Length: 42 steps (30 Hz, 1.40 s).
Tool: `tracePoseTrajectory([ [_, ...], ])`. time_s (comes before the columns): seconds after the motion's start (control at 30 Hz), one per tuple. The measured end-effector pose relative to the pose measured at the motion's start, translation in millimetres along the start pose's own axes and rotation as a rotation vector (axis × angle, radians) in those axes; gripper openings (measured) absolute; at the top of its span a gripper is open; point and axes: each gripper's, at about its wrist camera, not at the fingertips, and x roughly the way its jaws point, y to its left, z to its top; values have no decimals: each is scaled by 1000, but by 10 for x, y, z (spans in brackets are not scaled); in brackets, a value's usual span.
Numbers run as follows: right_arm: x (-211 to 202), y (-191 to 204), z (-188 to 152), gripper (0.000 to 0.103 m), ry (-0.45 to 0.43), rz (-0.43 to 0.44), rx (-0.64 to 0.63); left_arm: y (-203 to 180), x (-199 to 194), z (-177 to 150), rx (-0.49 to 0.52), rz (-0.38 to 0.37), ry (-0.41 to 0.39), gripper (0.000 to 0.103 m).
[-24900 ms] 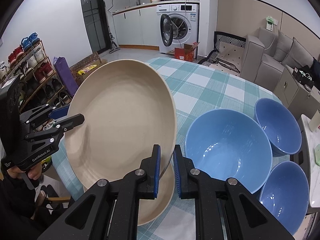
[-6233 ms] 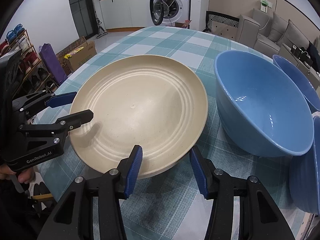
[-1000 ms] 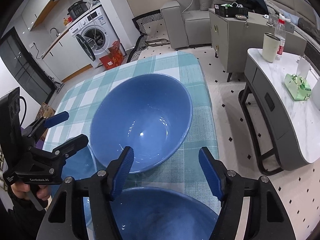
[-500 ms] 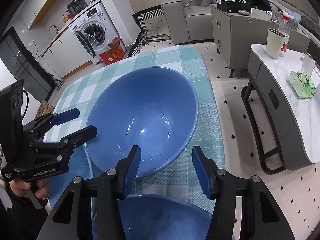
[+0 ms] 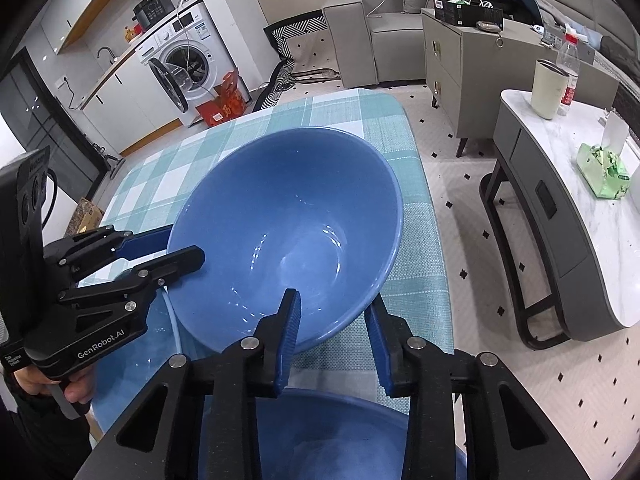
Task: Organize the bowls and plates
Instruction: 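Close the left gripper on the bowl rim while the right gripper closes too, then lift the blue bowl with both grippers and carry it over another blue bowl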
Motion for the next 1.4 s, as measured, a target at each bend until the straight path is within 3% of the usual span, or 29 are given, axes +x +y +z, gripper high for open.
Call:
tracePoseTrajectory([
  [0.3,-7,11,-40,31,-7,-25,-7,1,-25,-7,-4,-6,-14,25],
  [0.8,-197,6,-80,30,-61,-43,-6,-70,-190,33,4,-2,-70,25],
  [1.4,-688,305,-159,30,-171,-55,-43,-81,-712,-39,1,14,-169,25],
])
